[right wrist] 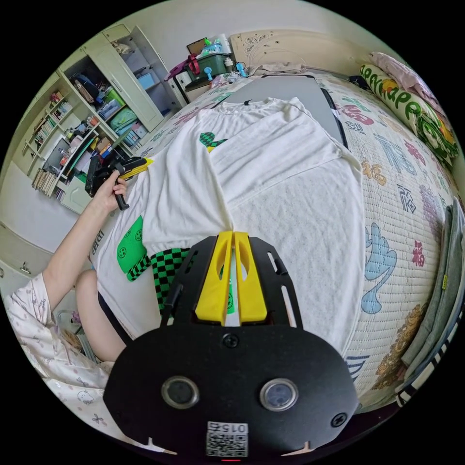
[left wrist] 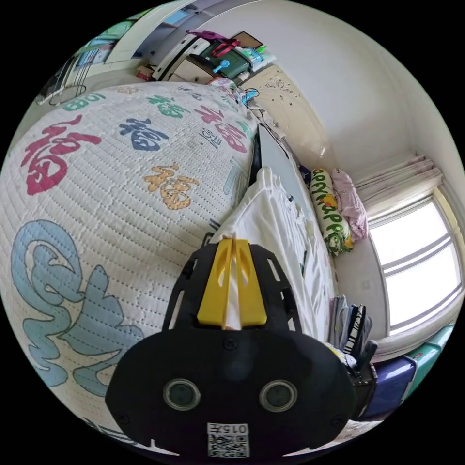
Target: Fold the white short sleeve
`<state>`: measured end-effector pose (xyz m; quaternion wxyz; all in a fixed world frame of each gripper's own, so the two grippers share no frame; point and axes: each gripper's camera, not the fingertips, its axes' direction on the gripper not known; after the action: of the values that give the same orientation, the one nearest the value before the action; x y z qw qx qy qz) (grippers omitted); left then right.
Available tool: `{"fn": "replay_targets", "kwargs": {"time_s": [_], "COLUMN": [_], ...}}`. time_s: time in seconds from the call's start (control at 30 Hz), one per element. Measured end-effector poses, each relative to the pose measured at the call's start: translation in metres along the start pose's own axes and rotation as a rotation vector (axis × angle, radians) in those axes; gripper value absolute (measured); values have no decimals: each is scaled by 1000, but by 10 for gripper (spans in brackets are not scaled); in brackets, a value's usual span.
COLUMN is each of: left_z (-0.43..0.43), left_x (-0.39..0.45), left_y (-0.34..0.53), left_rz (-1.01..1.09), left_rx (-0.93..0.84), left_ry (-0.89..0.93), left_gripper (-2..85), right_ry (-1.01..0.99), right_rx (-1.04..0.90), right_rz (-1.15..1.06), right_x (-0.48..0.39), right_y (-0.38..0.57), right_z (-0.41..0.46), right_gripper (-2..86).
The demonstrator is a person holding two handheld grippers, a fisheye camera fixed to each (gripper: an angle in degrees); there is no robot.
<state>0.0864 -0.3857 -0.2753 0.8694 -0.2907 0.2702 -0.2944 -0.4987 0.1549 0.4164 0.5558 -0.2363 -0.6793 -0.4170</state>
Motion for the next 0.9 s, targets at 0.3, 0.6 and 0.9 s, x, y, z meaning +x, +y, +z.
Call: {"fn": "replay_targets", "kwargs": {"time_s": [0.3, 0.6, 0.9], "left_z": [-14, -84, 68], "left_x": [43, 82, 173], "left_y": [38, 47, 8], "left_rz": [68, 337, 485], "left_rx": [-41, -46, -38], "left_ry": [-30, -108, -66], "left_gripper": [1, 47, 122], "right_ry": [10, -210, -131], "right_rx": [-26, 109, 221], "right_rz": [-29, -23, 47], "right_x": [-26, 68, 105], "right_y": [-12, -71, -324], "right_z": [-37, -168, -136], "right_gripper": [16, 60, 115]}}
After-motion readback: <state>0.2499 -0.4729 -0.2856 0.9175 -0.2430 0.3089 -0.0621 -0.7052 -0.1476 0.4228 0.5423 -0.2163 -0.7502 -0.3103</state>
